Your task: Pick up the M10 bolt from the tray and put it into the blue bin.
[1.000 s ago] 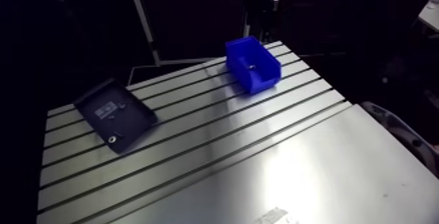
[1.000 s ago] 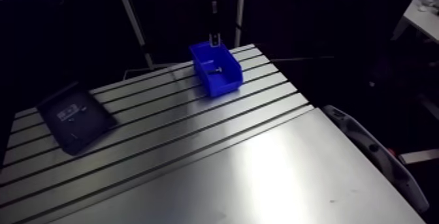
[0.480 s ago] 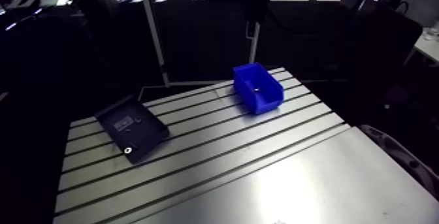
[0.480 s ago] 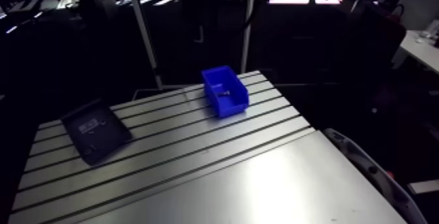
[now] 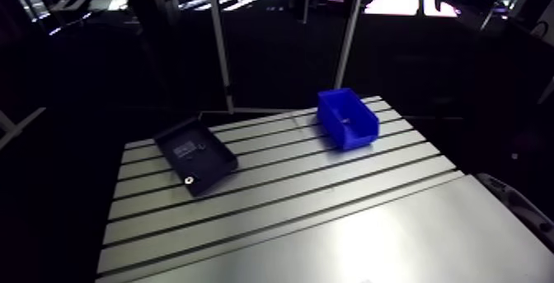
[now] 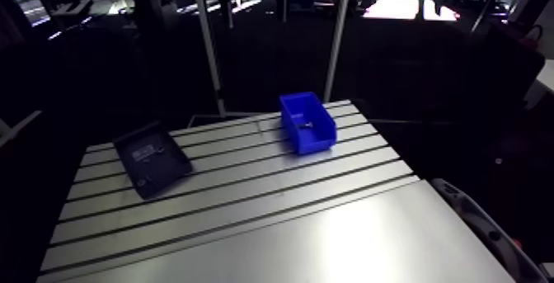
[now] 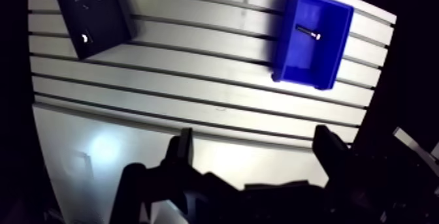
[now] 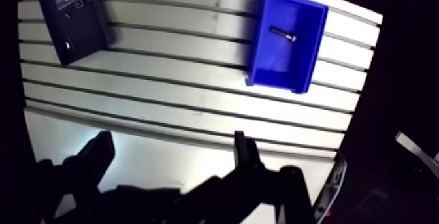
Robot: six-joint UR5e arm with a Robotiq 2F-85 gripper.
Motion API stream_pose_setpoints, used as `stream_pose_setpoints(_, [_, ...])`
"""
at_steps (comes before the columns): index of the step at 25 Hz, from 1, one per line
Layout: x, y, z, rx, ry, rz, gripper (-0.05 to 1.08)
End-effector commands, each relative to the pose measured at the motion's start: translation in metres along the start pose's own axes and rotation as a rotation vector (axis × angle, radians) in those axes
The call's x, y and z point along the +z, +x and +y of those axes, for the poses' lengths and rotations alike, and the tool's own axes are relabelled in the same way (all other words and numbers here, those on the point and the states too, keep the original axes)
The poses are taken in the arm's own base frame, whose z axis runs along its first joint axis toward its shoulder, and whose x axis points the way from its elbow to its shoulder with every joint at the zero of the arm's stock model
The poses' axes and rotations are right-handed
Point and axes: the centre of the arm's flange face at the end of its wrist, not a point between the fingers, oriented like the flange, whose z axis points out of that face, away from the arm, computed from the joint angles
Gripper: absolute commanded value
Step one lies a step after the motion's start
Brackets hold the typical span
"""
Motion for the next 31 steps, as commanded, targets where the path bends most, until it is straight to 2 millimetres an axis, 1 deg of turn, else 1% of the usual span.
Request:
stream_pose_setpoints(1, [-0.036, -0.003, -0.044, 0.141, -0.012, 0.024, 0.01])
stream_pose_setpoints(2, [-0.040, -0.006, -0.043, 0.158, -0.011, 0.021, 0.01])
stream_pose_setpoints(3, [-0.048, -0.011, -0.043, 0.172, -0.013, 0.032, 0.01])
stream_pose_setpoints(5, [-0.066, -0.021, -0.047, 0.193, -0.019, 0.059, 0.01])
stream_pose_setpoints(6, [-0.071, -0.023, -0.048, 0.206, -0.018, 0.068, 0.01])
stream_pose_setpoints(13, [-0.087, -0.031, -0.055, 0.210, -0.023, 0.090, 0.01])
stream_pose_setpoints(31, [-0.079, -0.029, -0.057, 0.225, -0.005, 0.084, 0.01])
